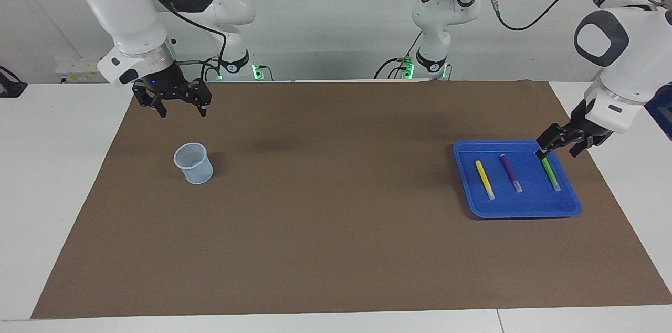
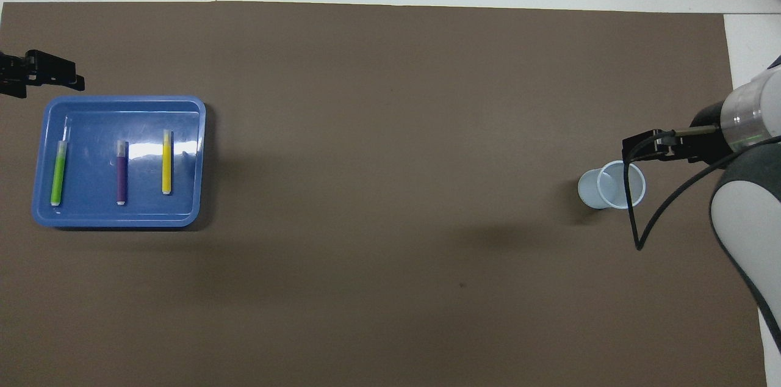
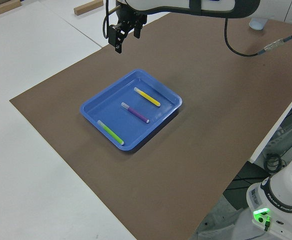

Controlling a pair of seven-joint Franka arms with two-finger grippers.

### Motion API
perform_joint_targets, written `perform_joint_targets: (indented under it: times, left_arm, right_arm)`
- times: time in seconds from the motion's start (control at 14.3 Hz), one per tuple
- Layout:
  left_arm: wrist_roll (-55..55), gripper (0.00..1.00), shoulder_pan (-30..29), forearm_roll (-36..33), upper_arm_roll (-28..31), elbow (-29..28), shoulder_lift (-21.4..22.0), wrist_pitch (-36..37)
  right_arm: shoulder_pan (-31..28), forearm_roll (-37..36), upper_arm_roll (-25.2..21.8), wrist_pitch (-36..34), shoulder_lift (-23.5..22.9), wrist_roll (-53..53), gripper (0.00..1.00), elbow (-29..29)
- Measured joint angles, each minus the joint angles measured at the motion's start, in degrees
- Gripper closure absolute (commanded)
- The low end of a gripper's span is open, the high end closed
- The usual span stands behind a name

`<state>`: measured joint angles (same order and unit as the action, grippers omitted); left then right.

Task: Right arm passes pens to left for tray arrangement

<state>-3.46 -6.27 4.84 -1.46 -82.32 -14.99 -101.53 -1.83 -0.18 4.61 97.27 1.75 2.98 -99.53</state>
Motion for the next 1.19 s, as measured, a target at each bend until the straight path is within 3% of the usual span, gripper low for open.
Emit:
perform_joint_targets:
  times: [0.42,0.91,1.19]
  left_arm:
    - [6.5,0.0,7.78,-3.88,-0.15,1.71,5.78,5.31]
    - [6.42,0.0,9.02,-7.77,-0.05,1.64,11.67,12.04]
    - [6.42,0.0,9.28,-7.96,0.06,-1.19,13.36,13.07]
  right_arm:
    - [0.0,0.0,0.0,-0.02,0.0,0.0,0.0,0.39]
    - [0.0,0.0,0.0,-0.08,0.0,0.0,0.0,0.49]
    - [0.0,0.0,0.0,-0.08,0.0,0.0,0.0,0.49]
